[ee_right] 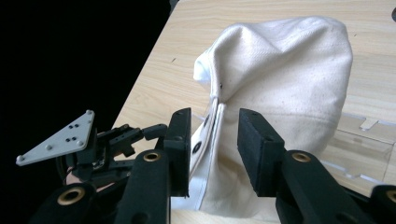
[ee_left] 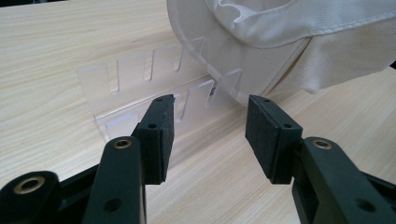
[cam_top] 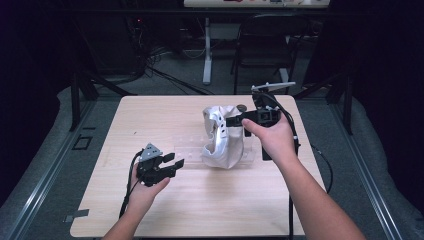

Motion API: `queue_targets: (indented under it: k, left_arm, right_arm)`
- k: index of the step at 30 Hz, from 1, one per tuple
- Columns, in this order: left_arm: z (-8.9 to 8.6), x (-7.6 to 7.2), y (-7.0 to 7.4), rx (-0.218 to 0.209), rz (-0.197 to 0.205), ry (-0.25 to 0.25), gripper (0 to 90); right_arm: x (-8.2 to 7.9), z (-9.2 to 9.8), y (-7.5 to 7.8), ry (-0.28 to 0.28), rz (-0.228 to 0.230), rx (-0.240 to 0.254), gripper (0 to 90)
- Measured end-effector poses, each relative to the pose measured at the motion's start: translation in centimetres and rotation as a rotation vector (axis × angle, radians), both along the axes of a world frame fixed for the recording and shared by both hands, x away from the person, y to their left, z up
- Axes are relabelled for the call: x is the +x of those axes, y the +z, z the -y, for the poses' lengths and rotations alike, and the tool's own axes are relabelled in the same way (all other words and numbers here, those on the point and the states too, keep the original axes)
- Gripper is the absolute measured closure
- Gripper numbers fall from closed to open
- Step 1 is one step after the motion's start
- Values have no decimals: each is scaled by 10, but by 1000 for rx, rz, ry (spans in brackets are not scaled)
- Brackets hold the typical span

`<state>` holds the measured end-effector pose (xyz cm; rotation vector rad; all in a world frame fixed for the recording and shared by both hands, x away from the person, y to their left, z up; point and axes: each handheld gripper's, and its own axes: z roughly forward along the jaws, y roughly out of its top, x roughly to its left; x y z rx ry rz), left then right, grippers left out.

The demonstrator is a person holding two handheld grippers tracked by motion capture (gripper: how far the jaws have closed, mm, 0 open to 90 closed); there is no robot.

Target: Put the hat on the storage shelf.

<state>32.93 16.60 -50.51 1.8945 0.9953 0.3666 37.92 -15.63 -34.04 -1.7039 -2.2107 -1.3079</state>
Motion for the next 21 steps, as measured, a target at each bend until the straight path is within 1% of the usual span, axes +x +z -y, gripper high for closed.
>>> queue_targets:
  k: [3, 4, 5, 6, 8, 10, 14, 16, 18, 19, 21]
  left_arm:
    - [1, 0, 0, 3, -2, 0, 525]
    - [1, 0, 0, 5, -2, 0, 525]
    - [1, 0, -1, 4, 0, 3, 525]
    - [1, 0, -1, 4, 0, 3, 524]
    - [1, 0, -1, 5, -2, 3, 524]
    - [1, 0, -1, 9, -6, -1, 524]
    - [2, 0, -3, 11, -7, 1, 523]
    - [2, 0, -4, 13, -12, 0, 522]
    - [2, 0, -4, 18, -10, 2, 522]
    - [1, 0, -4, 17, -12, 3, 521]
    - [1, 0, -4, 15, -14, 8, 521]
  right_arm:
    - [-7, 4, 0, 6, 11, 25, 649]
    - [-10, 6, 0, 19, 14, 38, 645]
    - [-12, 7, 0, 26, 14, 41, 643]
    - [-14, 7, 0, 38, 18, 39, 639]
    - [-20, 8, -3, 44, 32, 31, 633]
    - [-24, 8, -8, 53, 41, 14, 628]
    - [-29, 10, -19, 47, 49, 17, 609]
    - [-32, 13, -23, 60, 44, 19, 606]
    - [-35, 15, -26, 58, 45, 43, 604]
    - [-37, 17, -27, 59, 50, 46, 603]
    - [-42, 21, -29, 56, 58, 71, 603]
